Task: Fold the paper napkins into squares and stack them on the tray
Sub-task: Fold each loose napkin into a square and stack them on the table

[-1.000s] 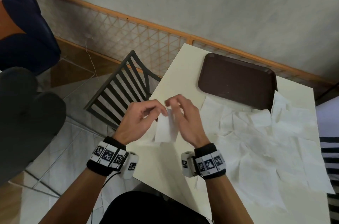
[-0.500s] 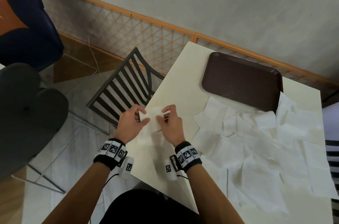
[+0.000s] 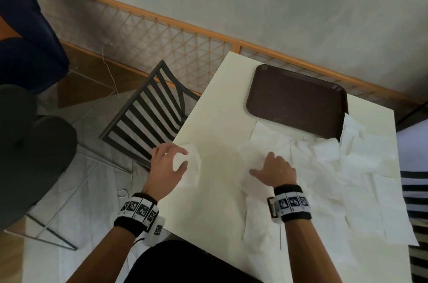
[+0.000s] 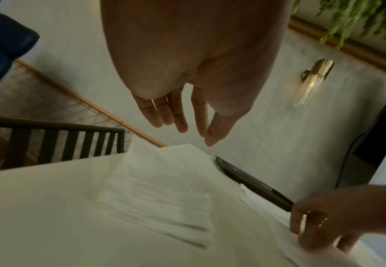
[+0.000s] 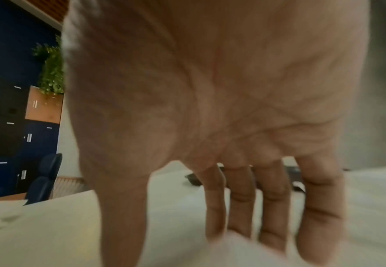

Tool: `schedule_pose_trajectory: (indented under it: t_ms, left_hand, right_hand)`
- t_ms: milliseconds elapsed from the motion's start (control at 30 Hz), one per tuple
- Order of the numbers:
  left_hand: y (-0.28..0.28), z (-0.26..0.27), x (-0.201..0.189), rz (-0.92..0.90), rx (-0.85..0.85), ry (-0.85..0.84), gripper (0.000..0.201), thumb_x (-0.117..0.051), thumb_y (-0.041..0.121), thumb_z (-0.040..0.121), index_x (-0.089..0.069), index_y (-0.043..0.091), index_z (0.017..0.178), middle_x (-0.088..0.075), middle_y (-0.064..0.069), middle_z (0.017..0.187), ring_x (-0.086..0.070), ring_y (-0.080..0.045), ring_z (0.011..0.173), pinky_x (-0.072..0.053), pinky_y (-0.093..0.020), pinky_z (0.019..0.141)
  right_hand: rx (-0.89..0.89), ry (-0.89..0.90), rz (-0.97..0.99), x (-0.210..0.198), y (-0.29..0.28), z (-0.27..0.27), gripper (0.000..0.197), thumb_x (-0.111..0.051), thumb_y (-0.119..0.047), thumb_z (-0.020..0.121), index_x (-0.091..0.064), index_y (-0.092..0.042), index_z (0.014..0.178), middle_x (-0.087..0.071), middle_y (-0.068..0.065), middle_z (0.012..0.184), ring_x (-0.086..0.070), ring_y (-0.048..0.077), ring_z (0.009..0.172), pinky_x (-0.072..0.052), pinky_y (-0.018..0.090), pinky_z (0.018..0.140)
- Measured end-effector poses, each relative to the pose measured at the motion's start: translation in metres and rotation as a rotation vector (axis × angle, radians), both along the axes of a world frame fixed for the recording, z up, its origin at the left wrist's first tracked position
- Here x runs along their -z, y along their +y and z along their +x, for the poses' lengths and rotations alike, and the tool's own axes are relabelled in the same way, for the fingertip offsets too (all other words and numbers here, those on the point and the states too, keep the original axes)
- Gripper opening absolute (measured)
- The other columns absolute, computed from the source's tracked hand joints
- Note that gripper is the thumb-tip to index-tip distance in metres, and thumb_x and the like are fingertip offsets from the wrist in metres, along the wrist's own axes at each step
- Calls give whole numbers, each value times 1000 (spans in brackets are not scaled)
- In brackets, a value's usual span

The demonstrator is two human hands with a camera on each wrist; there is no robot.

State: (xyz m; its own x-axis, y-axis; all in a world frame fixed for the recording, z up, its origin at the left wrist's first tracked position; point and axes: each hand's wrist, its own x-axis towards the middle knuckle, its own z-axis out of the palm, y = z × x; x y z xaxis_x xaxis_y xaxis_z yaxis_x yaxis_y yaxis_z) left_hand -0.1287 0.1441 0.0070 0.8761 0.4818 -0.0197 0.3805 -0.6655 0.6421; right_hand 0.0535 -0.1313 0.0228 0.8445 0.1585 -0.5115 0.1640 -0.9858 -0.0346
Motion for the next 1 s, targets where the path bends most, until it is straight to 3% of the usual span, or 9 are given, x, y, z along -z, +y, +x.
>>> schedule_pose_trajectory:
  t_ms: [133, 200, 300, 467, 600, 667, 767, 900, 1000]
  left_hand:
    - [-20, 13, -9, -138, 90, -41, 20, -75, 22, 98, -69, 37, 110, -61, 21, 114, -53, -10, 111, -47, -31, 98]
    - [-33, 21, -16, -249, 143, -75, 16, -74, 23, 100, -69, 37, 107, -69, 20, 109, -62, -7, 107, -53, -31, 94]
    - [-55, 34, -31, -445, 178, -96, 14, -76, 37, 99, -70, 32, 111, -76, 13, 105, -70, -8, 105, -58, -31, 92]
    - [-83, 51, -58, -782, 176, 99, 76, -76, 78, 80, -54, 36, 139, -75, 8, 122, -70, 0, 113, -53, -29, 102]
    - [-93, 63, -83, -1015, 167, -17, 62, -84, 49, 91, -58, 25, 142, -80, -2, 123, -75, -20, 118, -54, -51, 111]
    - [-91, 66, -94, -1003, 132, -161, 44, -83, 23, 95, -68, 15, 135, -80, -6, 123, -76, -26, 117, -56, -55, 108]
    - [-82, 65, -107, -846, 85, -287, 30, -82, 16, 95, -76, 13, 125, -83, -2, 115, -79, -24, 109, -61, -56, 101]
    - [-65, 56, -113, -666, 129, -393, 19, -77, 10, 99, -81, 10, 118, -84, -4, 108, -80, -28, 104, -63, -57, 93]
    - [-49, 49, -113, -523, 207, -416, 14, -74, 13, 99, -81, 2, 103, -79, -16, 95, -74, -43, 93, -61, -63, 82]
  right_hand:
    - [-16, 69, 252, 2, -22, -6, 9, -74, -43, 96, -65, -39, 97, -76, -8, 111, -71, 21, 106, -54, 49, 106]
    - [10, 63, 431, -3, -25, -12, 11, -75, -40, 95, -66, -43, 89, -77, -20, 95, -70, 12, 100, -55, 50, 102]
    - [-28, -81, 718, -27, -23, -24, 16, -81, -36, 96, -67, -41, 90, -77, -22, 93, -72, 4, 102, -53, 47, 101]
    - [175, -145, 1327, -81, -8, -41, 9, -78, -9, 102, -75, -17, 98, -78, -3, 99, -75, 16, 97, -59, 36, 88]
    - [295, -141, 1468, -96, 1, -41, 14, -76, -7, 102, -78, -19, 109, -79, -1, 108, -73, 10, 103, -57, 30, 86]
    - [326, -98, 1503, -96, 4, -42, 25, -80, -8, 99, -74, -20, 120, -80, -1, 116, -74, 15, 111, -59, 33, 90]
    - [398, 64, 1539, -94, 8, -42, 44, -86, -8, 95, -66, -17, 133, -83, 3, 105, -77, 22, 98, -61, 31, 87]
    - [259, 92, 1570, -84, 16, -41, 11, -78, 3, 97, -78, -1, 106, -78, 23, 102, -72, 30, 96, -59, 54, 91]
    - [326, 185, 1670, -81, 26, -40, 15, -67, 17, 96, -77, 7, 100, -75, 30, 106, -71, 33, 102, -59, 62, 88]
